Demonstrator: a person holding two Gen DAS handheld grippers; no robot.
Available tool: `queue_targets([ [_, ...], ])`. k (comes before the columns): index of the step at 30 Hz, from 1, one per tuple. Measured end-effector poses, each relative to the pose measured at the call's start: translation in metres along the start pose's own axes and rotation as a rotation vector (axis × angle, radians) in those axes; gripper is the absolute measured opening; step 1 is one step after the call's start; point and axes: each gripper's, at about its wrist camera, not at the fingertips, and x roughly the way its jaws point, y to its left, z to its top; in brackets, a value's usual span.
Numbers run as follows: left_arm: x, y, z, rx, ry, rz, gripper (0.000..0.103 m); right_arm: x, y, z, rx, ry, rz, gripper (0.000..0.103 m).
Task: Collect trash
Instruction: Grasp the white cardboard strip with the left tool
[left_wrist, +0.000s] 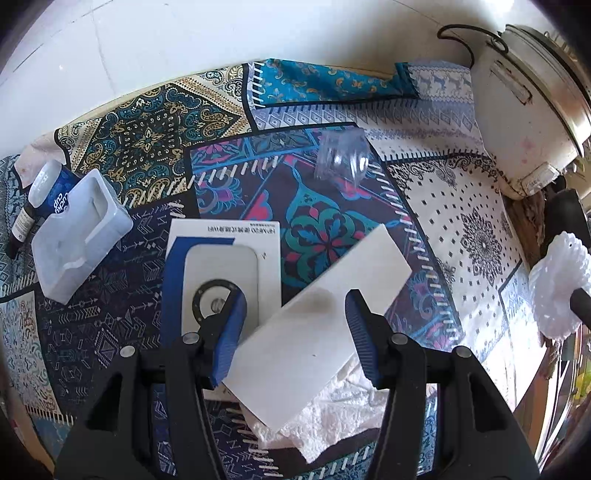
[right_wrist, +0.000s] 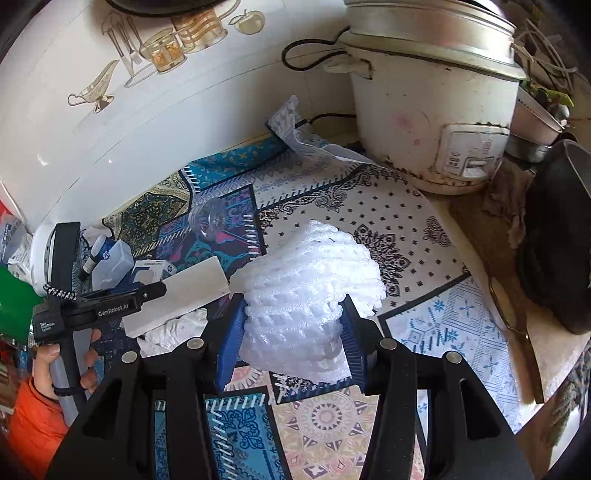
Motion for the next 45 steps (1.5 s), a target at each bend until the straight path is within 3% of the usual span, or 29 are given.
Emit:
queue_targets([
  [7,-0.006,-0.036,-0.033,0.068,0.041,-0.068,0.055,-0.012,-0.015,-0.007,0.015,-0.001,-0.01,0.046],
  [15,0.011,-0.073,-0.054,0.144,0.101,-0.057,0.055,-0.032,-0.018,-0.014,-0.002,-0.027,-0.006,0.046],
  [29,0.032,-0.114,-0.075,0.183,0.13,0.055,0.055,-0.057,-0.05,-0.035,0.014,-0.028,-0.016,0.046],
  [37,0.014,-0.108,-0.083,0.029,0.078,0.042,0.052,-0.073,-0.065,-0.042,-0.043,-0.037,0.03,0.046],
  [45,-0.044,-0.119,-0.107,-0.118,-0.061,0.059,0.051,-0.072,-0.065,-0.049,-0.174,0.009,0.098,0.046],
])
